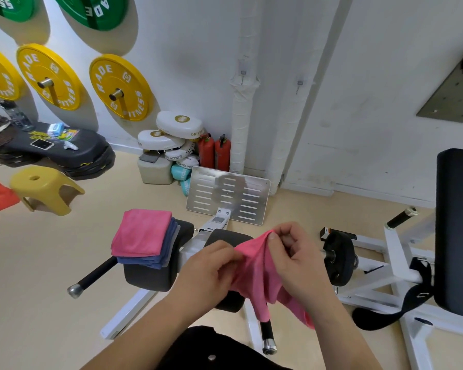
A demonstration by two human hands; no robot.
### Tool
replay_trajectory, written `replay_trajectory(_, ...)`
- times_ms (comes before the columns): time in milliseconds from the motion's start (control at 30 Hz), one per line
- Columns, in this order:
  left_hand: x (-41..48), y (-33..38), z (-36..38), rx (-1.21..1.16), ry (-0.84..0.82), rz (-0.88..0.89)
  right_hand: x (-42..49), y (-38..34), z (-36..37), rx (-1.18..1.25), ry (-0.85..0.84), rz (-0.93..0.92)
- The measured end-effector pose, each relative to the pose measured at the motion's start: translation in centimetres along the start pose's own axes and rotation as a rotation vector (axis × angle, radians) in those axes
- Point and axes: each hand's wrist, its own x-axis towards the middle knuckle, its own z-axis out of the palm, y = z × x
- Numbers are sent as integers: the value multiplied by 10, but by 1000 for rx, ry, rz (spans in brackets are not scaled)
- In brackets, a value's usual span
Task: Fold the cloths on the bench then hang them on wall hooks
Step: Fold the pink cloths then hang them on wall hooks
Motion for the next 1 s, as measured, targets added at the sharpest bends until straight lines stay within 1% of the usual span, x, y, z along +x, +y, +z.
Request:
replay_trajectory(100,4,13,5,-140,-23,-51,-2,-2,2,13,-78,28)
replay_trajectory(167,5,19,8,-230,-24,-53,-1,0,3,2,-76,26)
replay_trajectory(233,3,19,12,-263,-34,-48,1,2,0,-19,-48,23)
replay_trajectory(333,0,12,17,-198,-32,-52,2,6,-2,-45,2,17)
replay_trajectory(433,-3,4,15,-127,-36,-56,4,10,-6,-87,104,-2)
replay_trajectory(600,-7,-9,19,-8,-124,16,11,20,-9,-122,199,-9)
replay_trajectory(733,-9,-22,27,43,-146,-24,20,23,-13,-110,261,-14)
replay_trajectory(1000,6,-44,8,156,-227,-74,49,31,-42,-167,371,17)
